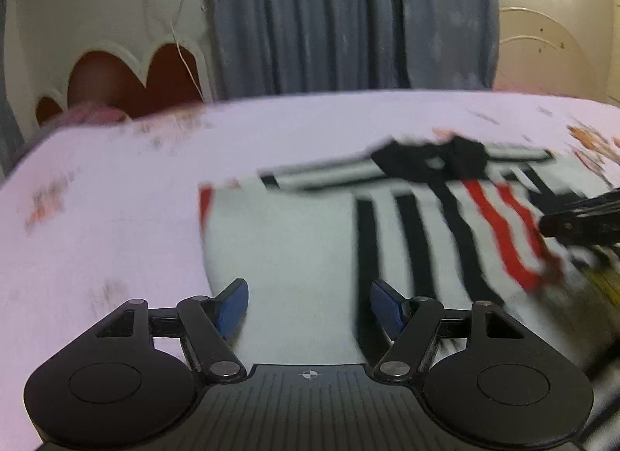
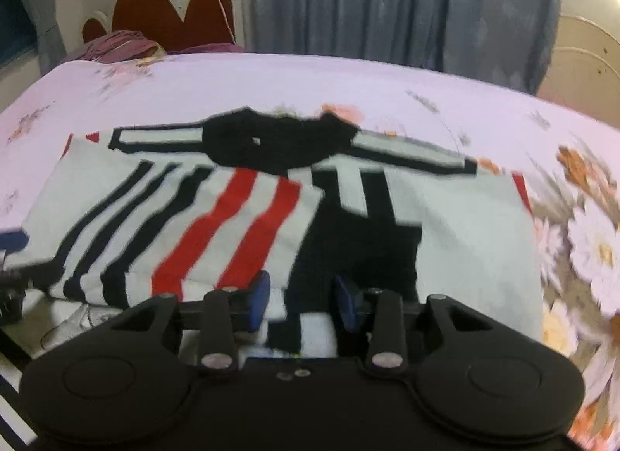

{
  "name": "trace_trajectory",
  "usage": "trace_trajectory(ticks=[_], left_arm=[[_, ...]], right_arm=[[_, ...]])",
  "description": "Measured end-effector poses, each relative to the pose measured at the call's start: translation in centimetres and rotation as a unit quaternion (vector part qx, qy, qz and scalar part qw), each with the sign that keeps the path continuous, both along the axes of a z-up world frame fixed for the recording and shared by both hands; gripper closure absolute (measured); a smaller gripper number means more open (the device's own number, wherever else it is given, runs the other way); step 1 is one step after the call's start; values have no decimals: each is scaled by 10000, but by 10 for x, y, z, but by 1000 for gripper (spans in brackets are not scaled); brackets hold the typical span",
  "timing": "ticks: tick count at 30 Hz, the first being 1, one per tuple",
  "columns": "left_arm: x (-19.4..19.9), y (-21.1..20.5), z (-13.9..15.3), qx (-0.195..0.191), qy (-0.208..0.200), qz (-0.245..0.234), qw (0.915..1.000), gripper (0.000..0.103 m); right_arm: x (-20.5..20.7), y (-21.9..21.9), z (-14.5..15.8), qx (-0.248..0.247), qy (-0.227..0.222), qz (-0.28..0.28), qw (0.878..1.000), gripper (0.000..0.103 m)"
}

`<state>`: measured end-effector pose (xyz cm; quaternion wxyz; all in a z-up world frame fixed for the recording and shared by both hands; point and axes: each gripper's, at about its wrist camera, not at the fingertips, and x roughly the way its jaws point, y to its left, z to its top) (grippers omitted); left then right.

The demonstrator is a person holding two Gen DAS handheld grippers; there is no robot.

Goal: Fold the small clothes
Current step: 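Release the folded side and lift the left tool away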

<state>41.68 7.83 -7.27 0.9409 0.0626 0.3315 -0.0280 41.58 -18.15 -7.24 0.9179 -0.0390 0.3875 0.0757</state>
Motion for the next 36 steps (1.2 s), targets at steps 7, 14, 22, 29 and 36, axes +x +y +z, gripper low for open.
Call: trace_trajectory(ticks=[7,14,22,29,36], left_arm=[[102,36,-2,-441,419,213,9979,34],[81,33,-4,-266,244,-4,9993,23],[3,-5,-29,-631,502,-241,9964,23],[-8,-21,-12,-747,356,-231,9963,23],[-11,-12,-26,-711,507,-284,9958,23]], right_arm=[[68,13,1,263,48,-192,9995,67],[72,8,-3,-35,178,-216,9996,63],[13,15,-17,-10,143,112,9998,55],[-13,29,3,103,10,86,9999,61],[-16,-4,-7,81,266,-626,9976,68]])
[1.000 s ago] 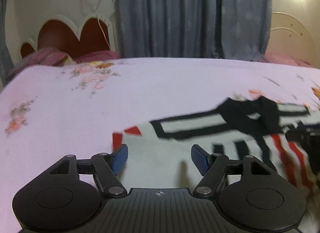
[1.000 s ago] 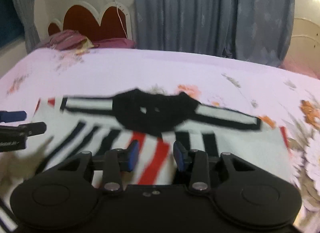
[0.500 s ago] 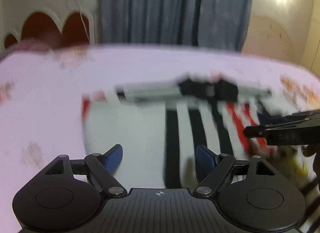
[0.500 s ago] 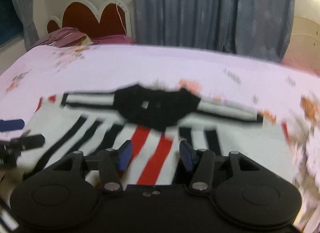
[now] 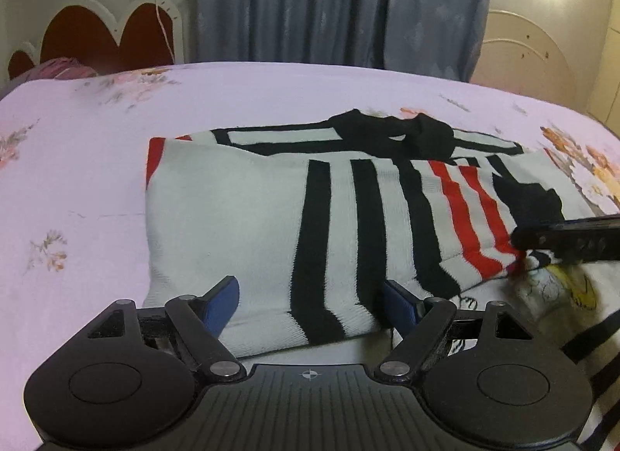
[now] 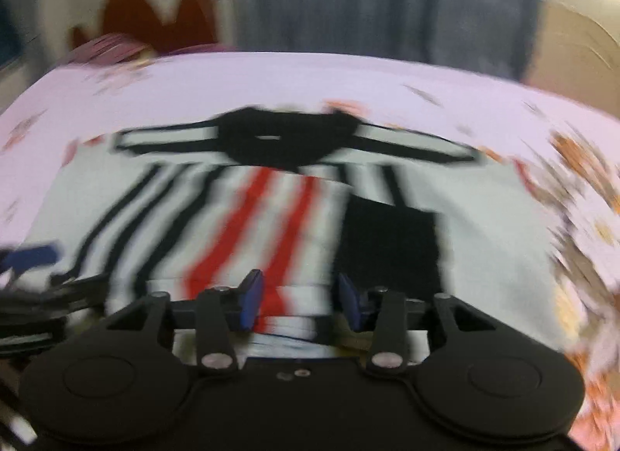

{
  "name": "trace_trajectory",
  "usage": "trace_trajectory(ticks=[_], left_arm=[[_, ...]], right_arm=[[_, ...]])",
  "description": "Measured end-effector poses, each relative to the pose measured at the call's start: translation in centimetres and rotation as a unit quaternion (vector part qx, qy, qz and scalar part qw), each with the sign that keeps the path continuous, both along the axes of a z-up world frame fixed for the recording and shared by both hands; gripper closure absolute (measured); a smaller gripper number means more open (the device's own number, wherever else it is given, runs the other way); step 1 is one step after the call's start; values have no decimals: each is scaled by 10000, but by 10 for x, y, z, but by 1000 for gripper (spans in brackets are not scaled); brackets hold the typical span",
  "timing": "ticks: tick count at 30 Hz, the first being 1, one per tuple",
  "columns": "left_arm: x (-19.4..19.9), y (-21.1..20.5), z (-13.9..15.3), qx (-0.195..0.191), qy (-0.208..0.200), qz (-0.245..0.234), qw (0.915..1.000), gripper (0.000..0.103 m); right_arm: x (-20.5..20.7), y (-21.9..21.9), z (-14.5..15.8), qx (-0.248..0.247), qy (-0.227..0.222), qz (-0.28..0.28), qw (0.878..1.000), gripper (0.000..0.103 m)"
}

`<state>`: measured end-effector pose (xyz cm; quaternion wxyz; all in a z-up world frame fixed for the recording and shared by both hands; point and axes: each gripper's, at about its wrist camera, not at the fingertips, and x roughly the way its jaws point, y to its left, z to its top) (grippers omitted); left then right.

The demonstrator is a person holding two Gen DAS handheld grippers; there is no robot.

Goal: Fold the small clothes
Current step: 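Release the folded side and lift the left tool away, then grasp the collar end of the sweater with both tools and lift it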

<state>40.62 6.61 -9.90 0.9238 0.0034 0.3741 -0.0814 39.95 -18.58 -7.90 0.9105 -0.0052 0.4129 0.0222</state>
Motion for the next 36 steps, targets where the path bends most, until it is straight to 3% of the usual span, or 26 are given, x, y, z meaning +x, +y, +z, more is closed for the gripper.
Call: trace_trajectory(ticks=[7,12,18,21,31,36], left_arm=[[-5,-8,3,182,-8,151,9997,23],[-7,-5,2,108,43,223,9997,23],[-12,-13,10,411,91,238,9988,23],[-33,-11,17,504,25,319,9982,23],[-123,8,10,745,140,603,9953,21],[-172,26,12,579,206,655,9960,21]], right_arm=[[-4,-7,4,10,-11,8,10000,66],[-6,-21,-3,100,112,-227,9996,66],[-12,-25,6,62,40,-159,9998,67],[-40,-38,24,278,-385,-115,9988,64],[-118,-91,26,456,-291,-189,9984,64],[-166,-113,25,864,-231,-340,9954,63]])
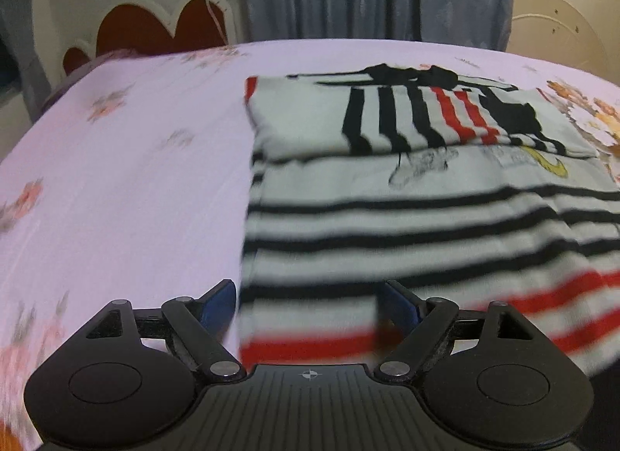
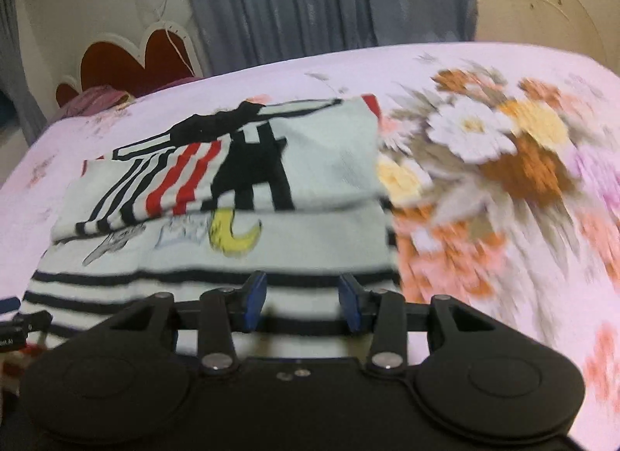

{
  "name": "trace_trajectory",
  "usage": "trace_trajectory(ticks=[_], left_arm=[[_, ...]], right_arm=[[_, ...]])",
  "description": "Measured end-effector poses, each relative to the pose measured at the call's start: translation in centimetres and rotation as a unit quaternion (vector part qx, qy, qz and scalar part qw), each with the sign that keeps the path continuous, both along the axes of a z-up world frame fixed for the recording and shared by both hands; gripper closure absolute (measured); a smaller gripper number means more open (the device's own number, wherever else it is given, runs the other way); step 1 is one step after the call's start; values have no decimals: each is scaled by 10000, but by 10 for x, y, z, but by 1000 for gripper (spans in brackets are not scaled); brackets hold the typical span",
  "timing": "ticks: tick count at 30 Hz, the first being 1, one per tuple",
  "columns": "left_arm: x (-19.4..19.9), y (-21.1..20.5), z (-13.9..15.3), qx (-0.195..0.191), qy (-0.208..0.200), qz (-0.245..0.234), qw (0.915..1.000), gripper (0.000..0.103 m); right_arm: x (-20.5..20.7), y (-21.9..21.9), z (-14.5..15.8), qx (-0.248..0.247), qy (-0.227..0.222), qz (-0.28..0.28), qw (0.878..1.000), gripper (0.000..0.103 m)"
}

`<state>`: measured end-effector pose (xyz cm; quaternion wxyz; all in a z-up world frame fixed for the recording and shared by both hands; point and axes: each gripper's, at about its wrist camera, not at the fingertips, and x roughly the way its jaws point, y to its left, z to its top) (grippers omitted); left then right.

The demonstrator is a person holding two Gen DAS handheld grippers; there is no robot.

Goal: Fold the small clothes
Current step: 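Grasp the collar end of the sweater with both tools and lift it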

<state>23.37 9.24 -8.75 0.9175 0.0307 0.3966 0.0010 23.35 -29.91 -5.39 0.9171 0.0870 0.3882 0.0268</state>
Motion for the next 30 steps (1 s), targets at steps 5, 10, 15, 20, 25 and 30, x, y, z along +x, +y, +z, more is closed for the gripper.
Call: trace_trajectory(ticks=[5,10,15,20,25,30], left_arm=[[-50,21,-2,-362,59,135,9992,21],[-89,35,-13,-755,61,360,9965,22],[-106,35,-16,-1368,92,128,9905,22],[-108,42,-20,-2244,147,-134,9743,25],[-100,41,-31,-2699,25,-277,9625,34],[-100,48,-36,-2910,29,-138,9566,62]], right_arm=[[-53,-26,-4,511,100,-113,9986,62],[-100,-40,-18,776,269,-203,9964,60],[-130,-46,-32,1285,345,-329,9906,59],[-141,-55,-41,2208,421,-207,9742,59],[-139,-55,-52,2784,543,-3,9589,60],[-137,-52,-57,2860,649,150,9559,92]])
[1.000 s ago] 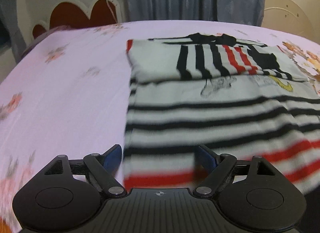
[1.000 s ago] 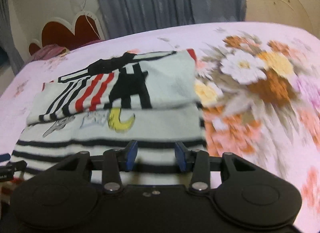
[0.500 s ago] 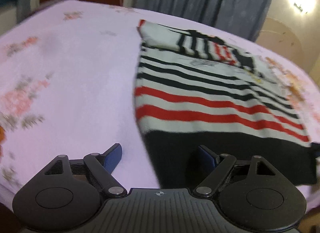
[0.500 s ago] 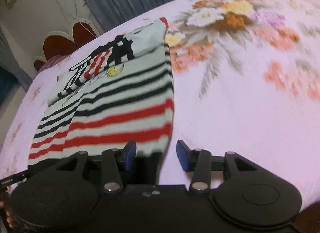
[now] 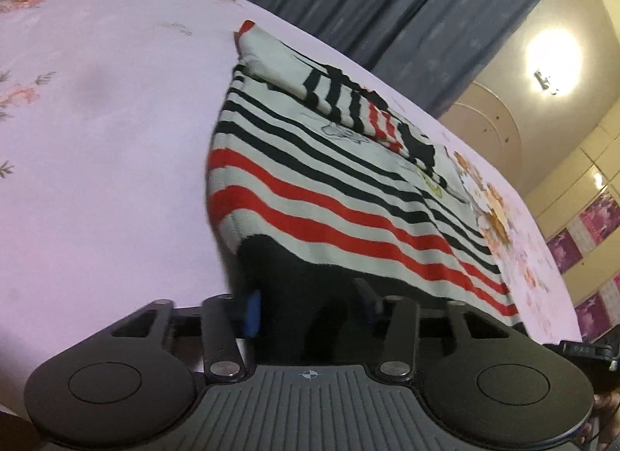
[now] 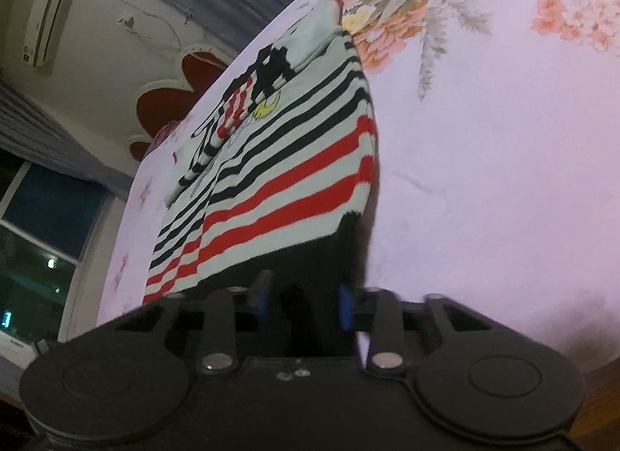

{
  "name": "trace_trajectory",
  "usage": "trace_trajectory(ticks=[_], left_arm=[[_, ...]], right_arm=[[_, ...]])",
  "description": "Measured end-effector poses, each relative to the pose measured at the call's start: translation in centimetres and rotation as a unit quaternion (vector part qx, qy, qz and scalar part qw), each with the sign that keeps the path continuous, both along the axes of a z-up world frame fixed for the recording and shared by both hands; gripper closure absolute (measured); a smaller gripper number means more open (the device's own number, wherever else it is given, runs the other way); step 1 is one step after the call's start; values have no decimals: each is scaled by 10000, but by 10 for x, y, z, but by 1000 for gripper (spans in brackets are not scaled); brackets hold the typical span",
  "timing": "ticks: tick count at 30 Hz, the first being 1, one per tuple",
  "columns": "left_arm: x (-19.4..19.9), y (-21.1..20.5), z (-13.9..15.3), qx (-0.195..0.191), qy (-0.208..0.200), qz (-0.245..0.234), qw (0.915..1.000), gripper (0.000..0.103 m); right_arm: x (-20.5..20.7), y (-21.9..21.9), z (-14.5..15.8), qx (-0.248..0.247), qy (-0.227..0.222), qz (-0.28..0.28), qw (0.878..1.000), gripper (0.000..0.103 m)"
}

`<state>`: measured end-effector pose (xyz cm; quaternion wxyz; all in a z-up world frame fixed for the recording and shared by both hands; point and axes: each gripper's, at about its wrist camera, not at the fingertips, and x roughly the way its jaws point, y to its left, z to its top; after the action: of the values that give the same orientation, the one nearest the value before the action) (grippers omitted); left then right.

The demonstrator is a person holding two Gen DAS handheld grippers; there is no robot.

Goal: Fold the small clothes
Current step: 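Grasp the collar end of the sweater with both tools and lift it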

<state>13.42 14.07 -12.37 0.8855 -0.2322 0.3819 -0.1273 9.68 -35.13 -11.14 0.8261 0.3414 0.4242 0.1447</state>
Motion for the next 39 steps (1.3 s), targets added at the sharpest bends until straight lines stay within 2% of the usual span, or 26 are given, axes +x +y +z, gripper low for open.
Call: trace_trajectory(ticks=[1,2,3,4,5,6,8,9,10,11,12,16,20,25,29,33,36,39], left_arm=[[0,-3,2,200,-9,0,9998,73],[-1,-4,5,307,-19,44,9995,95],[-2,-1,7,140,-65,72,9999,96],[-8,3,12,-129,-286,154,9994,96],[-13,7,16,-233,-475,210,9984,96],[-15,7,19,-183,-545,274,9980,96],[-12,4,14,55,-374,241,9990,96],[-6,-1,5,323,-72,192,9993,96],[-5,-3,0,423,5,171,9990,96],[-5,-2,1,341,-28,206,9992,96],[-5,-2,3,277,-18,252,9993,96],[-4,1,24,-28,-365,357,9987,96],[17,2,51,-50,-746,430,9963,96],[90,4,85,-81,-1037,419,9937,96],[171,7,91,-139,-953,433,9944,96],[255,3,82,-30,-628,353,9974,96],[307,0,69,149,-426,226,9987,96],[349,-2,51,171,-199,118,9996,95]], right_arm=[[0,2,1,-55,-11,62,10000,95],[-1,3,3,-122,-90,75,9999,96],[-3,3,8,-116,-238,75,9996,97],[-6,2,14,-52,-407,46,9991,97],[-8,0,21,-1,-567,8,9984,97],[-11,-1,29,29,-749,-12,9972,97],[-12,-1,35,-82,-900,4,9959,97],[-8,0,32,-257,-778,22,9966,97],[-1,2,25,-470,-528,64,9975,97],[4,4,18,-612,-298,83,9976,97],[6,5,15,-558,-258,83,9981,97],[5,0,31,-173,-656,-128,9976,97],[27,-4,62,-186,-1152,-279,9928,97],[91,-5,97,-338,-1562,-576,9855,97],[167,-7,107,-395,-1473,-783,9852,97],[246,-5,97,-508,-1213,-822,9879,97],[298,-8,83,-525,-931,-882,9903,97],[345,-10,61,-502,-587,-944,9925,97]])
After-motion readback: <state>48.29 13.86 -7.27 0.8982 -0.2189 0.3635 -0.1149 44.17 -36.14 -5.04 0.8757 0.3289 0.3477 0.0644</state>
